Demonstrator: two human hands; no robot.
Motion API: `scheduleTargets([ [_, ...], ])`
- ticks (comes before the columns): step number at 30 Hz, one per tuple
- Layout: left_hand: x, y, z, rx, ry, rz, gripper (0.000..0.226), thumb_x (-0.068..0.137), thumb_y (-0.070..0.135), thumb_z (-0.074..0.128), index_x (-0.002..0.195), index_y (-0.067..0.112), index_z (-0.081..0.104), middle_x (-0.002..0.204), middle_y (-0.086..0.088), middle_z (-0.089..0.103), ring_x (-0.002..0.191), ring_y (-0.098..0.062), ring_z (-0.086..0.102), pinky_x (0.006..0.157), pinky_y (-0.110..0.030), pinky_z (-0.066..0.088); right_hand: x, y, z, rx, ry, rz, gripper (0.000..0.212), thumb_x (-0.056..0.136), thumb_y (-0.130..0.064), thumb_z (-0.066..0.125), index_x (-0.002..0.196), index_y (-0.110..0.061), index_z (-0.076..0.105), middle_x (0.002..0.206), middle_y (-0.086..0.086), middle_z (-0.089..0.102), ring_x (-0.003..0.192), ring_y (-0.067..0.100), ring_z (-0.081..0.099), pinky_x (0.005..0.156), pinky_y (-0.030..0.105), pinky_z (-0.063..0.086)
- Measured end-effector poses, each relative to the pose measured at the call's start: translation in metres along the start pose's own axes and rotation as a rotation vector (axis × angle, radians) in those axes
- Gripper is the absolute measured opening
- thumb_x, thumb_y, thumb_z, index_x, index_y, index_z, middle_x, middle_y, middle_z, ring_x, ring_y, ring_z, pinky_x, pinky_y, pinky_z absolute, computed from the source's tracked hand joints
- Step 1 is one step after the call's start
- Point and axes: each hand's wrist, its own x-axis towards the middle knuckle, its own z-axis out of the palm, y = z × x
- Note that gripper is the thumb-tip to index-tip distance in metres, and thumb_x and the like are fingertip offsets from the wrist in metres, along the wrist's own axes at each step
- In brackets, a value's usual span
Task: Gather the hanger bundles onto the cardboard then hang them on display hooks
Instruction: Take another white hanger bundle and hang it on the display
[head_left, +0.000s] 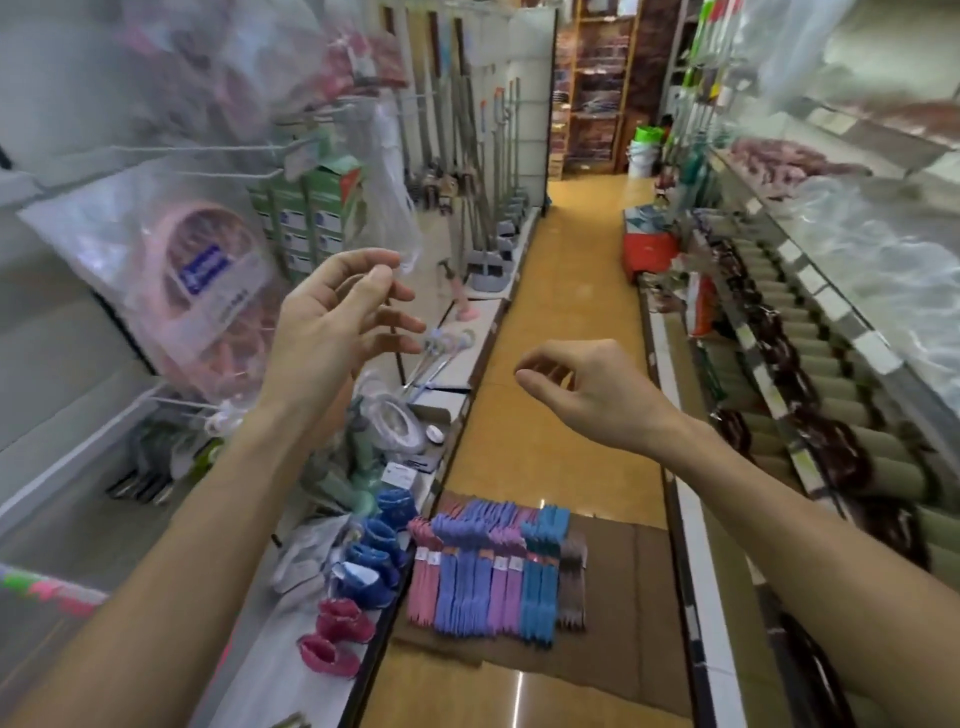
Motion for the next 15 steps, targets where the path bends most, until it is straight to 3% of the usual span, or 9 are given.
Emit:
scheduleTargets([
  [6, 0.072, -0.070, 0.037, -0.045, -0.162, -0.082, 0.012, 0.101, 0.013, 0.052, 0.105, 0.014, 0.063, 0.082, -0.002, 0.065, 0.072, -0.022, 0.065, 0.065, -0.034, 0.057, 0.009, 0.070, 0.018, -0.039, 0.022, 0.218, 0.018, 0.098, -0.028, 0.062, 0.109, -0.017, 0.072, 0.094, -0.009, 0.069, 0.082, 0.001, 0.062, 0.071, 0.012, 0.048],
  [10, 0.103, -0.129, 0.059, -0.059, -0.252, -0.190, 0.015, 0.101, 0.014, 0.053, 0.112, 0.009, 0.062, 0.087, -0.005, 0.063, 0.073, -0.021, 0.065, 0.064, -0.034, 0.057, 0.002, 0.118, 0.046, -0.052, 0.032, 0.384, 0.020, 0.098, -0.031, 0.061, 0.111, -0.019, 0.072, 0.097, -0.008, 0.070, 0.083, 0.003, 0.063, 0.076, 0.025, 0.055],
  [15, 0.123, -0.208, 0.085, -0.053, -0.297, -0.314, 0.015, 0.101, 0.014, 0.054, 0.113, 0.010, 0.062, 0.084, -0.004, 0.064, 0.072, -0.022, 0.065, 0.062, -0.036, 0.057, -0.016, 0.179, 0.085, -0.028, 0.013, 0.549, 0.021, 0.099, -0.029, 0.058, 0.115, -0.019, 0.069, 0.099, -0.010, 0.069, 0.084, 0.002, 0.062, 0.078, 0.027, 0.055],
])
